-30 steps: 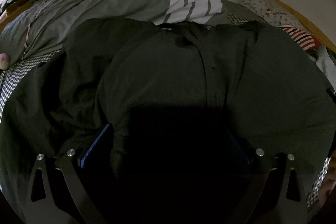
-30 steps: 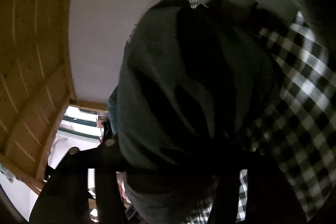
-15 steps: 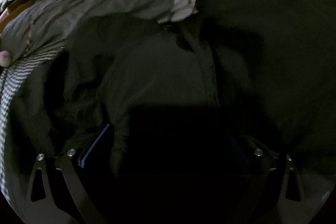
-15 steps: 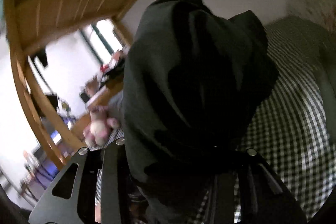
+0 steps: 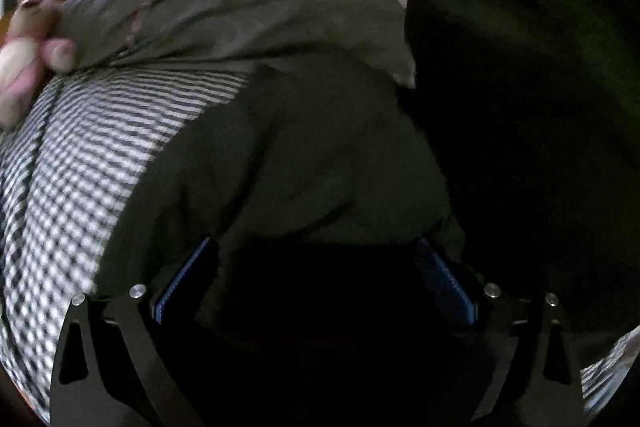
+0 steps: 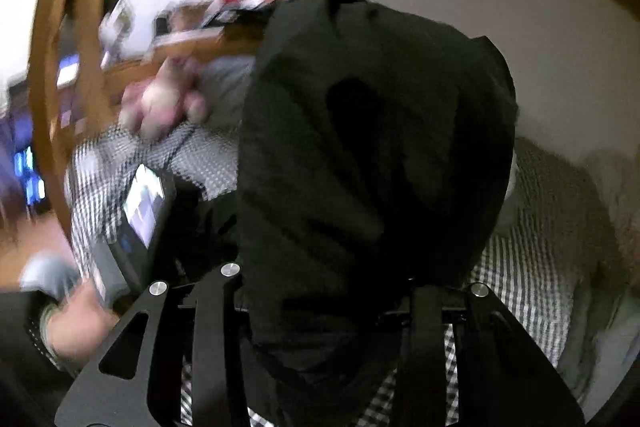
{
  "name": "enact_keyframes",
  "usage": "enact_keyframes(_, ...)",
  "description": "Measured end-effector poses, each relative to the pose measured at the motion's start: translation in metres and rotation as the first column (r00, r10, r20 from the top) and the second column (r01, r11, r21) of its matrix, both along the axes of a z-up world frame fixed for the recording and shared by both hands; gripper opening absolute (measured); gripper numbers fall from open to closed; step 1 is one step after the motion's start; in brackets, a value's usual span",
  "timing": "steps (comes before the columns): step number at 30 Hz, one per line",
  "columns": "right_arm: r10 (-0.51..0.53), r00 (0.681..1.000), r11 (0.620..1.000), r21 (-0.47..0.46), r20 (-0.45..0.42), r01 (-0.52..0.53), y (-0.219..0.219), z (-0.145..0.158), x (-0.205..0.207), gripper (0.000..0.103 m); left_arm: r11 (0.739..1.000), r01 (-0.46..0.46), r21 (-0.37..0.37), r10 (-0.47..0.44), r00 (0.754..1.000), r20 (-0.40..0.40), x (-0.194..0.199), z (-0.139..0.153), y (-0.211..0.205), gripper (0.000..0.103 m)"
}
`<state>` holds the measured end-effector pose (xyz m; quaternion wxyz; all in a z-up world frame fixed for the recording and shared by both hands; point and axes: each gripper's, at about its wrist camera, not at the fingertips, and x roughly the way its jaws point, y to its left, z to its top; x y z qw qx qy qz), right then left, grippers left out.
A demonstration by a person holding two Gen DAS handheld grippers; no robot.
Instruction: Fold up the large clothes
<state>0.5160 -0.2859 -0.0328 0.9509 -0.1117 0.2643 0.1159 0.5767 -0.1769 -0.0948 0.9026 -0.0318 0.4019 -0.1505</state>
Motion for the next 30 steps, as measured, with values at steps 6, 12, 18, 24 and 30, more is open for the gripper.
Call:
enact_keyframes(6,0.047,0.995,0.981,-0.184,-0.086,-0.062,0.069,-0.027,0.025,0.038,0.977,-0.181,-0.111,0.182,0.983,-0.009,0.007,0.017,0.061,0.097)
enact_keyframes(12,0.024,0.992,0.952,-0.299,-0.124,-0.061,0.106,-0.067,0.039,0.045,0.936,-0.288,-0.204,0.302,0.952,0.042,0.013,0.065,0.138,0.097)
enact_keyframes(18,0.009,0.994,0.893,-0.447,-0.109,-0.057,0.136,-0.099,0.044,0.050,0.987,0.084,-0.140,-0.066,0.989,0.129,0.045,0.153,0.099,0.097)
enact_keyframes(24,-0.011,0.995,0.855,-0.517,-0.100,-0.042,0.147,-0.107,0.045,0.052,0.869,0.413,0.274,-0.384,0.910,-0.153,0.110,0.120,-0.061,0.097)
enact_keyframes(30,0.073,0.995,0.814,-0.572,-0.065,-0.097,0.137,-0.095,-0.005,0.066,0.895,0.433,0.110,-0.363,0.848,-0.386,0.179,0.042,-0.057,0.099)
